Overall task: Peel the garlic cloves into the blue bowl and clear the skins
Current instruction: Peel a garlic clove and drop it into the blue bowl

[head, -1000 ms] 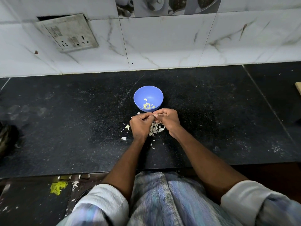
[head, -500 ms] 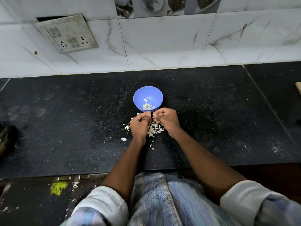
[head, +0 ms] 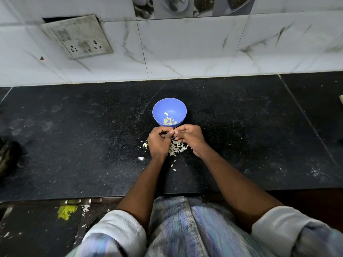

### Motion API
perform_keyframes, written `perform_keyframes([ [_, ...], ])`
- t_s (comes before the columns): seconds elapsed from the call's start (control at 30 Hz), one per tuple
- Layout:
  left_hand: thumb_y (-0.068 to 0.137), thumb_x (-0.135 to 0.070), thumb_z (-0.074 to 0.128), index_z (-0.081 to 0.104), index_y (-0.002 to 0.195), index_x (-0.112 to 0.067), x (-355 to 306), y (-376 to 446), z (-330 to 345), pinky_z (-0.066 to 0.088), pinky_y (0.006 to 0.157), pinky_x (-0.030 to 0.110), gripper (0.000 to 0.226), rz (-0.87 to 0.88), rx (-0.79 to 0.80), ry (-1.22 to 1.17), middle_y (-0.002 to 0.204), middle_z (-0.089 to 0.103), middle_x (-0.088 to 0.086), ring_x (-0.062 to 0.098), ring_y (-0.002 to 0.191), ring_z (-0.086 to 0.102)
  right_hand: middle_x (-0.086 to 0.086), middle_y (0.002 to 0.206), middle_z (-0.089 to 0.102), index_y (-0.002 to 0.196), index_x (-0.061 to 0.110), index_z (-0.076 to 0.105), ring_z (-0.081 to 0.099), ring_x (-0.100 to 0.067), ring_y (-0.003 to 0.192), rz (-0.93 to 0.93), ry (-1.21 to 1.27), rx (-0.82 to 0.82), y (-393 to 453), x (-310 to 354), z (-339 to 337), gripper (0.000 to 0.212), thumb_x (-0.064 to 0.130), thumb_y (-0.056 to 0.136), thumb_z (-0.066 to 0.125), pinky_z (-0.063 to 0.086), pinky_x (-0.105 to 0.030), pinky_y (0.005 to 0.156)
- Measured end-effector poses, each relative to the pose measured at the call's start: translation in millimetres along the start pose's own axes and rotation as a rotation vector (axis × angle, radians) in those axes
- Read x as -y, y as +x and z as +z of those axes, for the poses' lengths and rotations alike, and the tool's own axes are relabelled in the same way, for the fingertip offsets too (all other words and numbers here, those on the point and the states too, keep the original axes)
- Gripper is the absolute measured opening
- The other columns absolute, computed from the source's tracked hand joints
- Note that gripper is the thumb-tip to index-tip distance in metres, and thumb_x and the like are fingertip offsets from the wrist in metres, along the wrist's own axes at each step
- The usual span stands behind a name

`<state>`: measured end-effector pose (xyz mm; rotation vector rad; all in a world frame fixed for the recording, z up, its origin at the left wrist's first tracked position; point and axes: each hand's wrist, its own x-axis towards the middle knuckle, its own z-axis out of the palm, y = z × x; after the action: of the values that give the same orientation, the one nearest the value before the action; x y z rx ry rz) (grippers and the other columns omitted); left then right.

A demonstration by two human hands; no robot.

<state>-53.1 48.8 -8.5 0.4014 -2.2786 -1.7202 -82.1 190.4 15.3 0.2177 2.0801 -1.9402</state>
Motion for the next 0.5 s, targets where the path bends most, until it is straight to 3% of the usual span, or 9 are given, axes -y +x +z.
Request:
perform_keyframes([
  [0.2, 0.096, -0.004, 0.070, 0.076, 0.094, -0.007, 6.4, 4.0, 6.8, 0.061, 0.072, 0.042, 0.007, -0.206, 0.126, -0.109, 0.075, 0.076, 0.007, 0.016, 0.064, 0.069, 0.002, 0.075, 0.074, 0.080, 0.015, 0.072, 0.071, -0.014, 0.068, -0.261, -0.411, -0.049, 4.0, -2.7, -0.3, 0.011, 0.008, 0.087, 0.077, 0.060, -0.034, 0.067],
  [0.3, 0.097, 0.001, 0.067, 0.070, 0.090, -0.010, 7.6, 3.4, 1.5, 0.058, 0.069, 0.038, 0.013, -0.059, 0.186, -0.074, 0.075, 0.074, 0.012, 0.019, 0.067, 0.069, -0.003, 0.069, 0.073, 0.081, 0.007, 0.071, 0.070, -0.011, 0.062, -0.169, -0.336, 0.055, 4.5, 4.3, -5.7, 0.008, 0.002, 0.087, 0.073, 0.055, -0.025, 0.060],
  [0.4, 0.094, 0.000, 0.066, 0.065, 0.088, -0.015, 8.5, 5.6, -6.3, 0.058, 0.071, 0.038, 0.016, 0.182, 0.228, 0.054, 0.080, 0.072, 0.003, 0.023, 0.074, 0.069, -0.013, 0.070, 0.066, 0.087, -0.003, 0.071, 0.058, -0.014, 0.062, 0.046, -0.197, 0.152, 6.5, 11.0, -12.9, 0.012, -0.009, 0.085, 0.060, 0.045, -0.025, 0.055],
  [0.5, 0.090, 0.002, 0.068, 0.061, 0.087, -0.021, 7.2, 8.5, -7.0, 0.048, 0.070, 0.025, 0.024, 0.312, 0.192, 0.226, 0.081, 0.065, -0.005, 0.016, 0.075, 0.060, -0.011, 0.069, 0.063, 0.093, -0.006, 0.069, 0.055, -0.014, 0.061, 0.122, -0.146, 0.151, 6.1, 10.9, -13.6, 0.017, -0.012, 0.086, 0.055, 0.043, -0.025, 0.054],
])
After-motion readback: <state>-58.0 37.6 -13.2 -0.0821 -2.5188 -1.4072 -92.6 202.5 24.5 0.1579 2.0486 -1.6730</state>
